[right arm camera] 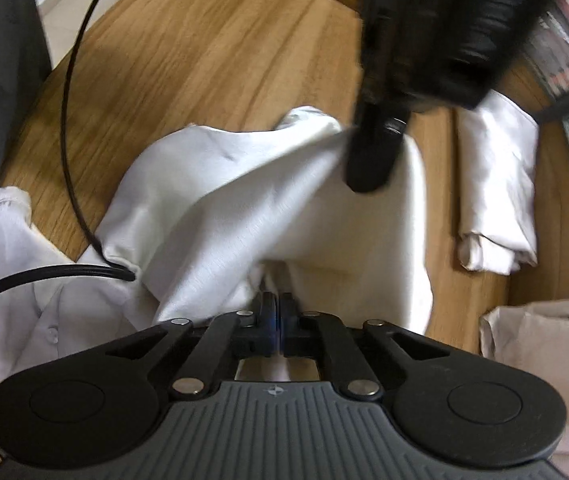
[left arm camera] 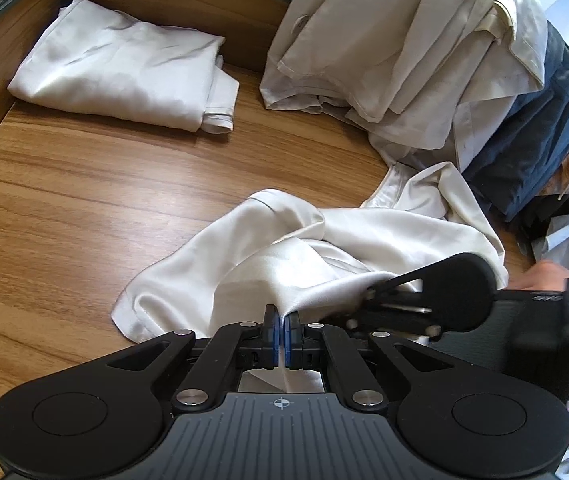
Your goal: Fold clothes
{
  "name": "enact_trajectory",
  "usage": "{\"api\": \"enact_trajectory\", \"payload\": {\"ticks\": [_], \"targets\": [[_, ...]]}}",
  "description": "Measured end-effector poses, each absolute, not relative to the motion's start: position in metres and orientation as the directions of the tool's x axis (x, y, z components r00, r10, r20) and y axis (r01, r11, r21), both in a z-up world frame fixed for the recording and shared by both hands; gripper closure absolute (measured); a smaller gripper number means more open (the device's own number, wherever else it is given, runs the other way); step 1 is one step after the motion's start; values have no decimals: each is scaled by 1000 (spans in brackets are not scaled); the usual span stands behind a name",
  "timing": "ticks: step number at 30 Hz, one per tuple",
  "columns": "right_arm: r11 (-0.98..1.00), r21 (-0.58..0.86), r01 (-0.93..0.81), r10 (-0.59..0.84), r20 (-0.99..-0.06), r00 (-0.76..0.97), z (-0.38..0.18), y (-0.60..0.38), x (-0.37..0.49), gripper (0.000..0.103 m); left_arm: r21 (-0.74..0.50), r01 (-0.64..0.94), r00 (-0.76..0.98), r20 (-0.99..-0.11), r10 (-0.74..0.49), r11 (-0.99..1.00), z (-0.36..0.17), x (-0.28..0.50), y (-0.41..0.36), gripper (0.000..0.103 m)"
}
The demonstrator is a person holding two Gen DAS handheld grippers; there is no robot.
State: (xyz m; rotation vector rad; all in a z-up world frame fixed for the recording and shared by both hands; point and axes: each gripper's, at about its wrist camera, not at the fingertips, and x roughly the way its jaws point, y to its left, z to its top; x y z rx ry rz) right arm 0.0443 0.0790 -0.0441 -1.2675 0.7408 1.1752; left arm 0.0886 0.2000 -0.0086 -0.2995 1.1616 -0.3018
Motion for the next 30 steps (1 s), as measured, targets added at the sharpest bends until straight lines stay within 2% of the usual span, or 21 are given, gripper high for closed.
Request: {"api": "enact_trajectory", "payload": {"ticks": [4,6,16,19,20,21,23,26,30], "targets": [[40,-267,-963,313,-912,265,-10,67,53,102,-386,73,378,-843,-384,919,-5,91,205,95],[139,-206,-969,363,-900,244,14,58,60,102,-390,79,387,-836,-389,917,-2,92,206,83],[487,79,-870,591,-763,261,128,1,94,102,-431,88,413,-805,-427,898,12,99,204,73],[530,174,-830,650,-712,266,147,-15,101,102,-452,79,414,-796,-442,888,11,101,204,74],[538,206,-817,671,-692,267,153,-21,104,102,-452,81,416,-795,-442,888,11,102,203,78],[544,234,-806,688,-673,270,157,-25,106,102,-450,86,418,-794,-442,889,10,102,202,91],[554,260,-791,713,-639,289,166,-32,108,102,-439,92,421,-796,-435,894,8,103,199,98],[567,286,-772,734,-601,316,175,-39,111,102,-374,69,414,-833,-368,925,0,105,197,99],[604,285,-744,716,-605,349,174,-42,118,102,-414,47,465,-796,-387,909,11,94,210,98]]}}
